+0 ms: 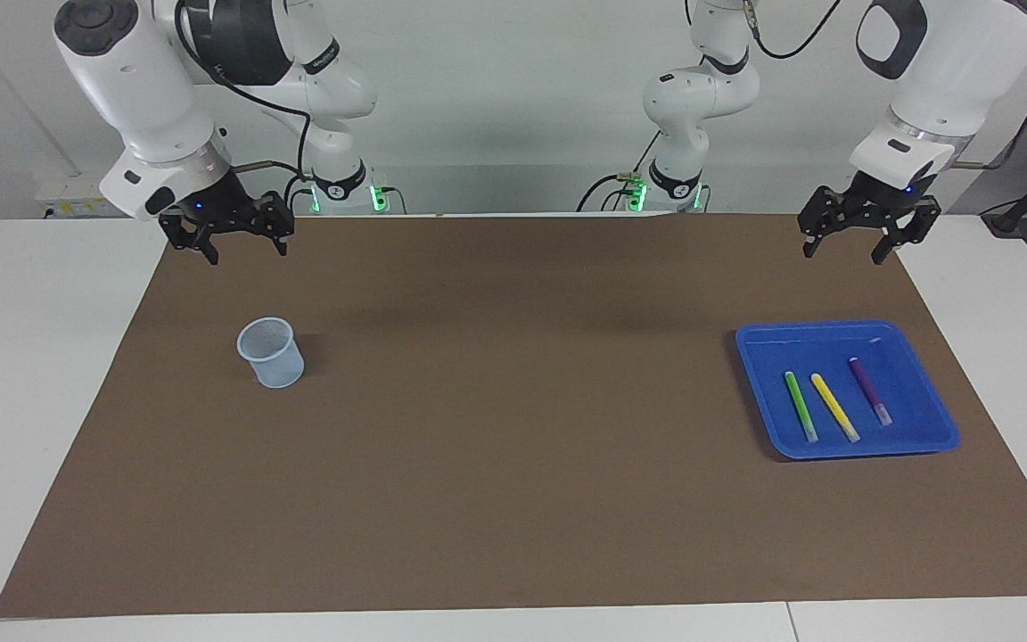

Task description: Right arm passes pens to left for tray arrangement

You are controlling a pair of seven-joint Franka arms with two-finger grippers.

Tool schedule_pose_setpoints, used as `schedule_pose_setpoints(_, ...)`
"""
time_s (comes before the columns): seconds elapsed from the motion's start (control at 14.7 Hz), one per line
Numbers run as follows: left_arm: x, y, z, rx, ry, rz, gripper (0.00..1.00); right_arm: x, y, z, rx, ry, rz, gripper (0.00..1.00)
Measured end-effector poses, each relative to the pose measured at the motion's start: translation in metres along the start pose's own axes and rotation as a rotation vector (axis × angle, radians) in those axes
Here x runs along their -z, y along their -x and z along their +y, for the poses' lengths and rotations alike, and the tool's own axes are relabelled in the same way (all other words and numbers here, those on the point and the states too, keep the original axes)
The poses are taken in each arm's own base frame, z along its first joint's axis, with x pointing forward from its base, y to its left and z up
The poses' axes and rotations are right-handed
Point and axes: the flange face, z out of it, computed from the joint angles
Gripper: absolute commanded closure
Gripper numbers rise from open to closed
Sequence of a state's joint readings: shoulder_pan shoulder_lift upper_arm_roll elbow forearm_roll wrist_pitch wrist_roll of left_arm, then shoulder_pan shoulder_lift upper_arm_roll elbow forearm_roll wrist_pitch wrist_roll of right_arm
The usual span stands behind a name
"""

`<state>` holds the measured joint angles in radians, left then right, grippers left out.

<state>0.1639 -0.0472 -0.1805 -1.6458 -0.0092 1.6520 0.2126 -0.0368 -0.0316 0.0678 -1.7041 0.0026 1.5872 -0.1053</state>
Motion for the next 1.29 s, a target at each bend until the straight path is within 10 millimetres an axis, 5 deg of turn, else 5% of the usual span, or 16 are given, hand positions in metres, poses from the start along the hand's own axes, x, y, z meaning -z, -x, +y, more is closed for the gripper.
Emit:
schedule_pose_setpoints(0.41, 0.025, 0.003, 0.014, 0.028, 0.015, -0.023, 0.0, 0.0, 0.0, 0.0, 0.0, 0.0, 0.0, 0.0)
schedule_pose_setpoints(1.29, 0.024, 0.014, 0.024, 0.02, 0.029, -0.121, 0.0, 0.001, 0.0, 0.0, 0.0, 0.0, 0.002, 0.0)
